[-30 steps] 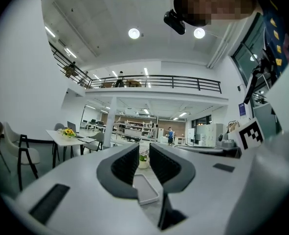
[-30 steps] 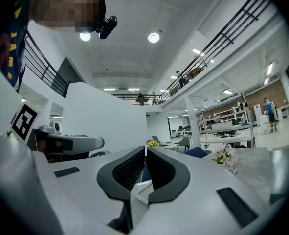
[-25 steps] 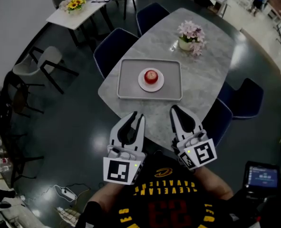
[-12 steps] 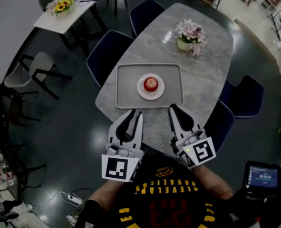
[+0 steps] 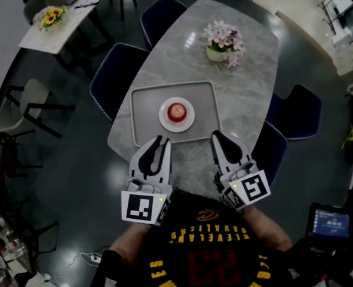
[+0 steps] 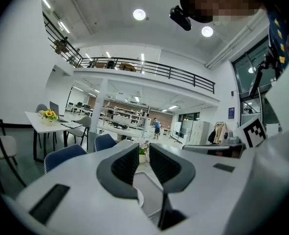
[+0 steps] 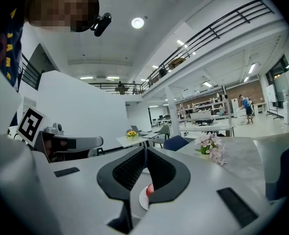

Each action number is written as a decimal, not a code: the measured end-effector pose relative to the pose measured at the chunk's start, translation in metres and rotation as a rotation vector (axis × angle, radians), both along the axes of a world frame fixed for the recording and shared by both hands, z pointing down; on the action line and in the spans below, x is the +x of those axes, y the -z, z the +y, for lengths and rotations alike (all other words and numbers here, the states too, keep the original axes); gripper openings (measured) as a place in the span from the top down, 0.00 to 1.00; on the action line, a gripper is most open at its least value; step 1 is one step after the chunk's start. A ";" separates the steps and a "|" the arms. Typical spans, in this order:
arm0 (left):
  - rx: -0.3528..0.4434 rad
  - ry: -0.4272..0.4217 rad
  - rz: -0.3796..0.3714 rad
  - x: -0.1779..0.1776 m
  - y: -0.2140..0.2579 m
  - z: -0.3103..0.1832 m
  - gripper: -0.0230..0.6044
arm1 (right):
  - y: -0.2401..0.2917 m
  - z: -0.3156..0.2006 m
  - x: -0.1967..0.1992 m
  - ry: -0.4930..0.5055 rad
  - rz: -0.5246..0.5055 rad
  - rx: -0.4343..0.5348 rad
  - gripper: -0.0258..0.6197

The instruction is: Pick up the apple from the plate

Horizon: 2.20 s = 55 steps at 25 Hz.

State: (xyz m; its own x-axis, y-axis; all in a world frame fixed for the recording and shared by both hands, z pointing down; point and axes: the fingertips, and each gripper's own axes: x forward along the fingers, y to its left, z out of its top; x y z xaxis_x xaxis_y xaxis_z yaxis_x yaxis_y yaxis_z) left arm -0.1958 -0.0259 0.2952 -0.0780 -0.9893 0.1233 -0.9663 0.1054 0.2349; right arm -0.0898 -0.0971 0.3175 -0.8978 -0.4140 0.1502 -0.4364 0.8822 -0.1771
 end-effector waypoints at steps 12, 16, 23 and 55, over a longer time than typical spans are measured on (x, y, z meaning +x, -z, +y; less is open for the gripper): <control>-0.151 -0.094 0.042 -0.027 -0.043 -0.036 0.86 | -0.039 -0.032 -0.022 -0.060 0.055 -0.149 0.85; -0.212 -0.122 0.113 -0.039 -0.072 -0.052 0.86 | -0.065 -0.040 -0.029 -0.064 0.097 -0.209 0.85; -0.330 -0.137 0.208 -0.055 -0.126 -0.073 0.86 | -0.098 -0.067 -0.027 -0.122 0.123 -0.297 0.85; -0.709 -0.206 0.429 -0.077 -0.294 -0.101 0.86 | -0.270 -0.092 -0.040 -0.184 0.363 -0.603 0.85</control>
State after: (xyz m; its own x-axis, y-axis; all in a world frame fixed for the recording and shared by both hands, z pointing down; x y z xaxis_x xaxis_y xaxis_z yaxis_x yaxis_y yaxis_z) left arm -0.2725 -0.1269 0.5888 0.2903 -0.6565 0.6962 -0.8249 0.1971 0.5298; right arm -0.1297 -0.1890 0.5875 -0.6718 -0.3049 0.6751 -0.6921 0.5832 -0.4253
